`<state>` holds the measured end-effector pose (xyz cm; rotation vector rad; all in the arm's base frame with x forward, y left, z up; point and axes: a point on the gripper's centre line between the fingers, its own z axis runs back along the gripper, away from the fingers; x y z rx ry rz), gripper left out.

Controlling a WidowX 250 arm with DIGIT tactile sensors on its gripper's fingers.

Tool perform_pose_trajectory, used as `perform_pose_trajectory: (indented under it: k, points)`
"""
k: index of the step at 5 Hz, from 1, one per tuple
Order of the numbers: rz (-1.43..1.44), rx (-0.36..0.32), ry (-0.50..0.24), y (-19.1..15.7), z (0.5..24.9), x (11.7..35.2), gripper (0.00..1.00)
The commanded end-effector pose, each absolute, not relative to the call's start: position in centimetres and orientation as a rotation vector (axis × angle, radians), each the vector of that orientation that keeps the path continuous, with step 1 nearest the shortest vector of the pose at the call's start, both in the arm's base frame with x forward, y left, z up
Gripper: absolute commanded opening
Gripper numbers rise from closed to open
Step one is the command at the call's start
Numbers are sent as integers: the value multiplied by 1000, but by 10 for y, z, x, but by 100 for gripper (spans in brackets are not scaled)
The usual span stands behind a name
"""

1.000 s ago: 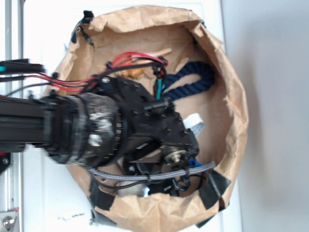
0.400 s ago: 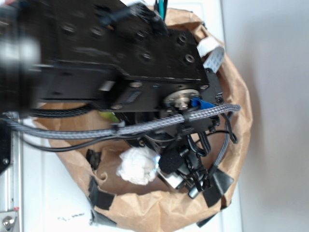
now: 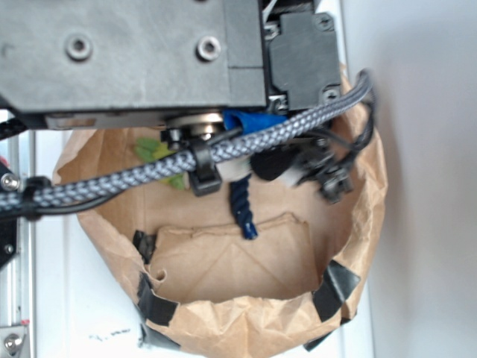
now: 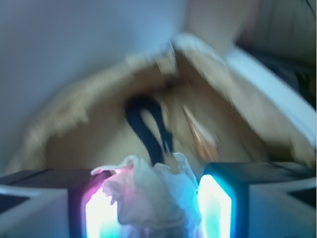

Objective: Grab the white paper.

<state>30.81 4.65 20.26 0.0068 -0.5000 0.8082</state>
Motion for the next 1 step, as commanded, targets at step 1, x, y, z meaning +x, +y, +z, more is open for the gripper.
perform_pose_trajectory:
  k: [1]
  points:
    - [826,-30,-616,46,217,324,0]
